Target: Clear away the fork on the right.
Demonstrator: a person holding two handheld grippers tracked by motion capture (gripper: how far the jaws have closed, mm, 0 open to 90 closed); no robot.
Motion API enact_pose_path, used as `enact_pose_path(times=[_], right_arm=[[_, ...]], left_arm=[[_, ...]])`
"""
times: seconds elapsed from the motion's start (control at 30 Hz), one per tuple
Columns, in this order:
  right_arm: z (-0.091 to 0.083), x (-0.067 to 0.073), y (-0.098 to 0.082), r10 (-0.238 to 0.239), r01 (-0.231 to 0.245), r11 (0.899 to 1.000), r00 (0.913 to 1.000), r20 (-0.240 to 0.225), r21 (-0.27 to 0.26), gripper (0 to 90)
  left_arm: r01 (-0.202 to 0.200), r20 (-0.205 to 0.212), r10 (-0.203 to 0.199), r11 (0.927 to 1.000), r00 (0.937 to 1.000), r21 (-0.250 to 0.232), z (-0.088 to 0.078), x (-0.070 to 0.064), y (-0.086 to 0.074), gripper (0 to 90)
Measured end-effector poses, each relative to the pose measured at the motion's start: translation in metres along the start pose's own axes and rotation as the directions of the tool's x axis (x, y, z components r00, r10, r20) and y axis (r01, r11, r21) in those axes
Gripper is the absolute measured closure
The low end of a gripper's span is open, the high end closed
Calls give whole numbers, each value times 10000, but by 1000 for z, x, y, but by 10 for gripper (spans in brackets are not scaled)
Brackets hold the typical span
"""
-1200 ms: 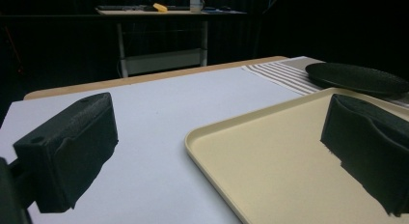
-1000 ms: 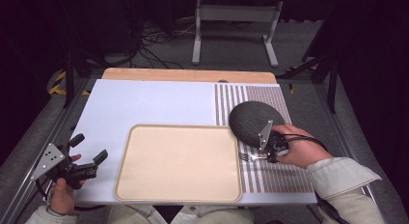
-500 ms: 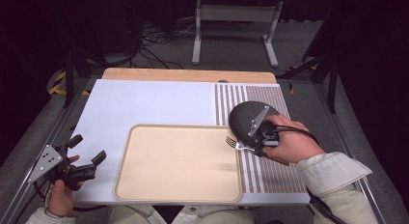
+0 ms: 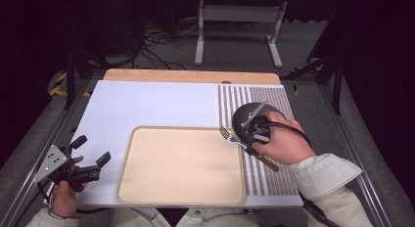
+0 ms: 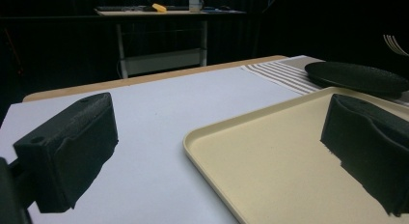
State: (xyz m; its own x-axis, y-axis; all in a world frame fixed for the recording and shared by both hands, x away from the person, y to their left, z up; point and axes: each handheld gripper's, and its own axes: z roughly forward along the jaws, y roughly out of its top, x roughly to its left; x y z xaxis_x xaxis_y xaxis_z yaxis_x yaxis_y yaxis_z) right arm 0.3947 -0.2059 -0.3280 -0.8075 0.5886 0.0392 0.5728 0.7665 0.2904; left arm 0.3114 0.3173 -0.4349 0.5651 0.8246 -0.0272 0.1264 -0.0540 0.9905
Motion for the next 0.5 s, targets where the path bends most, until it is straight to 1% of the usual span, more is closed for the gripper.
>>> enact_pose_path(times=[0.03,0.1,0.17,0.2,0.27,0.3,0.33,0.4,0.43,0.47,0.5], right_arm=[[0,2,3,74,-74,10000,10000,-43,0,780],[1,4,7,359,-359,9994,9993,-59,-24,780],[2,7,10,698,-700,9975,9974,-199,-54,780],[2,7,10,698,-700,9975,9974,-199,-54,780],[3,10,15,1296,-1300,9914,9913,-243,-156,781],[4,11,16,1488,-1493,9887,9884,-308,-163,780],[4,11,16,1488,-1493,9887,9884,-308,-163,780],[5,13,19,1982,-1988,9799,9796,-322,-180,780],[5,13,20,2069,-2076,9780,9779,-316,-192,781],[7,15,22,2359,-2364,9716,9713,-308,-134,781],[8,15,23,2550,-2554,9668,9664,-330,-84,781]], left_arm=[[4,-2,-4,10000,10000,-12,0,0,0,0],[-5,-5,5,10000,10000,-17,0,0,0,0],[-18,21,18,10000,10000,30,-1,0,0,0],[-5,8,5,10000,10000,-3,0,0,0,0],[-7,14,7,10000,10000,-14,0,0,0,0],[-7,14,7,10000,10000,-14,0,0,0,0],[-11,16,11,10000,10000,-13,0,0,0,0],[-7,1,7,10000,10000,-9,0,0,0,1],[-8,-4,8,10000,10000,-12,0,0,0,1],[-10,-2,10,10000,10000,-11,0,0,0,1],[-20,5,20,10000,10000,9,0,0,0,1]])
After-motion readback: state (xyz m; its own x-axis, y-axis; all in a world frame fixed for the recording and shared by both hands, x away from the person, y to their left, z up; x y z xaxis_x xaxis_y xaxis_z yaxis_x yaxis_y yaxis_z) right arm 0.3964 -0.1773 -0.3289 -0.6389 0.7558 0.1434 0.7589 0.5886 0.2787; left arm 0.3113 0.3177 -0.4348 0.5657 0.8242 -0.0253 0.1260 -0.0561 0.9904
